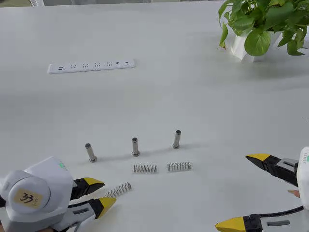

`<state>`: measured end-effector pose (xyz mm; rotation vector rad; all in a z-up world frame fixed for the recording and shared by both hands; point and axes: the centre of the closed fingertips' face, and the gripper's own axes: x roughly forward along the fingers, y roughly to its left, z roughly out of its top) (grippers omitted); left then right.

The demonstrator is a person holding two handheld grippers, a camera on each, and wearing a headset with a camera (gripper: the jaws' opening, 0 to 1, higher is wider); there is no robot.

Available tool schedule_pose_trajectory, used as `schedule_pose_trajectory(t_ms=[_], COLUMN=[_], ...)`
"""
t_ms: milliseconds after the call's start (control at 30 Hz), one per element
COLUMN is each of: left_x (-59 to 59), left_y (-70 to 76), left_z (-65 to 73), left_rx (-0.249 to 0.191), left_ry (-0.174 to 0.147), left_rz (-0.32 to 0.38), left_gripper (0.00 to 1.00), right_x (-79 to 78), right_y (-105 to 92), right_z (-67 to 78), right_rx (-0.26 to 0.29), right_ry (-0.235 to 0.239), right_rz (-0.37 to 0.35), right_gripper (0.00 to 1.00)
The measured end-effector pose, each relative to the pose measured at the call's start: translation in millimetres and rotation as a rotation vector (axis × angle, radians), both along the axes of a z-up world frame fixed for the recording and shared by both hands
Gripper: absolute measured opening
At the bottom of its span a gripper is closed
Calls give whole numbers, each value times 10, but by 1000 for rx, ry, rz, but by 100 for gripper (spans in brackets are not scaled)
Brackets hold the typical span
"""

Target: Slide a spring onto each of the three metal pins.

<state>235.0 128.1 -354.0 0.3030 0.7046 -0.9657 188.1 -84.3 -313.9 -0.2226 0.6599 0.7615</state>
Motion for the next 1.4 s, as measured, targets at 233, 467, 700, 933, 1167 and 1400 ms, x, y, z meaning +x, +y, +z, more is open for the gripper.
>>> schedule_pose_trajectory(t_ms=[233, 467, 700, 933, 1167, 1400], left_x=[-8, 7, 10, 10, 40, 38], left_y=[-4, 9, 10, -10, -11, -11], left_z=[-64, -103, -113, -112, -112, -102], left_rx=[21, 32, 34, 27, 21, 12], left_ry=[8, 12, 6, 10, 19, 17], left_rz=[-13, -9, -12, -4, 27, 41], left_gripper=[14, 12, 9, 7, 7, 7], right_x=[-16, -30, -36, -39, -40, -43], right_y=[-7, -12, -11, -9, -4, 6], right_z=[-13, -22, -30, -36, -42, -40], right_rx=[2, 4, 2, 1, 2, 1], right_ry=[3, 8, 8, 10, 10, 10], right_rz=[-5, -7, -7, -5, -3, 0], right_gripper=[99, 99, 99, 99, 99, 99])
